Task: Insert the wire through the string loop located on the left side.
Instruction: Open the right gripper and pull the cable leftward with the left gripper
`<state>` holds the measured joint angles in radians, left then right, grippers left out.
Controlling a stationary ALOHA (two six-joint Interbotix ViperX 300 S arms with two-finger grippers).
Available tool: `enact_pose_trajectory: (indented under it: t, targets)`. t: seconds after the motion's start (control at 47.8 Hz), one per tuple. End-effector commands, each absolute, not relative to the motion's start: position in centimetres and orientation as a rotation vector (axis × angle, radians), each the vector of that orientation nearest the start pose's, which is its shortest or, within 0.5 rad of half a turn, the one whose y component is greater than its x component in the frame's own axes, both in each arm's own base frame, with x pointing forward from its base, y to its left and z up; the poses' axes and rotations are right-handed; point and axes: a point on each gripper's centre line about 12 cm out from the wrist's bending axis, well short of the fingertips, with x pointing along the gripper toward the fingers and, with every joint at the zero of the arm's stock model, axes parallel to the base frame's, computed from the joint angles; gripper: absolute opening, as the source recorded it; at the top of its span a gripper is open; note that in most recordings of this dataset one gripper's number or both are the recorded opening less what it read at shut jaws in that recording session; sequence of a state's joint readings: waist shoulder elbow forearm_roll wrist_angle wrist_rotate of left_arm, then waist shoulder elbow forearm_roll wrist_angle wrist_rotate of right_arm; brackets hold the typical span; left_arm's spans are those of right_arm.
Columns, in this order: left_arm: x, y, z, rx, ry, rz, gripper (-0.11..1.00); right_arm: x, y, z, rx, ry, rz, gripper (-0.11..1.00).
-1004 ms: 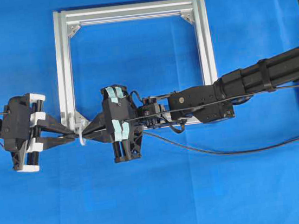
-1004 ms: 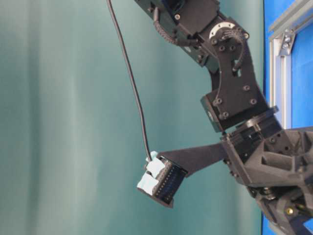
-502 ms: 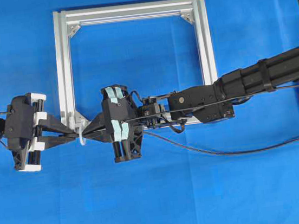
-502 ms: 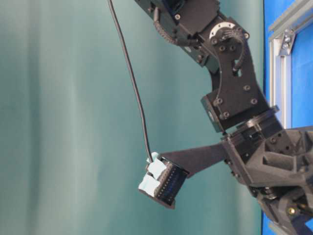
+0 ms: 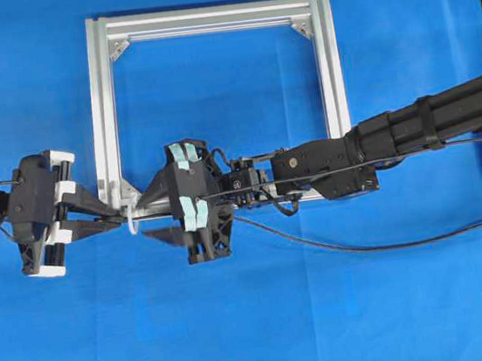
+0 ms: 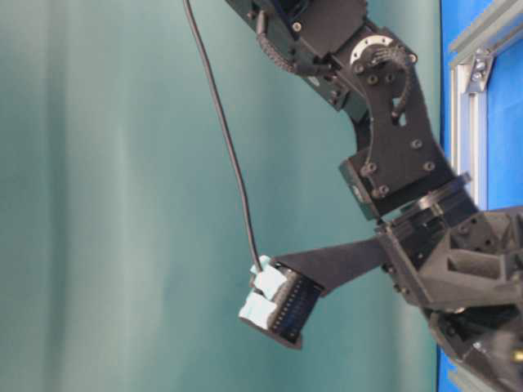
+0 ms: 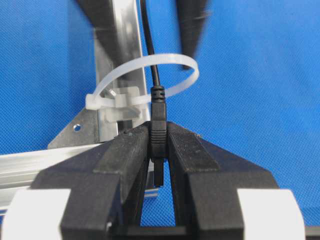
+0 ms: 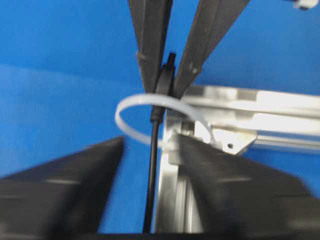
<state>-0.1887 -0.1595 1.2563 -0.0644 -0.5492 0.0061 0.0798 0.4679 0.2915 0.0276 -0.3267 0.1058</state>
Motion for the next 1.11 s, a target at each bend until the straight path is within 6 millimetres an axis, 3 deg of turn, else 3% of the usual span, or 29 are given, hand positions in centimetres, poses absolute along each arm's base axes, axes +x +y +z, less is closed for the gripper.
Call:
enact_pose_trajectory:
  t: [0.0,0.063,0.439,0.816,1.088]
  targets:
    - [24.7,-4.3,10.9,0.013,0.531,-0.139,0.08,51.2,4.5,13.8,0.110,0.391,0.054,0.83]
    - [24.8,-4.3,10.9,0.012,0.537,-0.138,0.08,50.9,4.4,13.9,0.110,0.392,0.054,0.94]
    - [23.3,-4.2,12.1,0.015,0.642,-0.147,0.08,50.6,4.5,14.0,0.111,0.397,0.055,0.94]
    - [19.6,-3.9,14.3,-0.030,0.843,-0.143,0.08,50.7,4.5,14.0,0.110,0.394,0.056,0.94]
    - [19.0,-3.9,14.7,-0.138,0.956,-0.084,0.08,50.6,4.5,14.0,0.108,0.396,0.056,0.94]
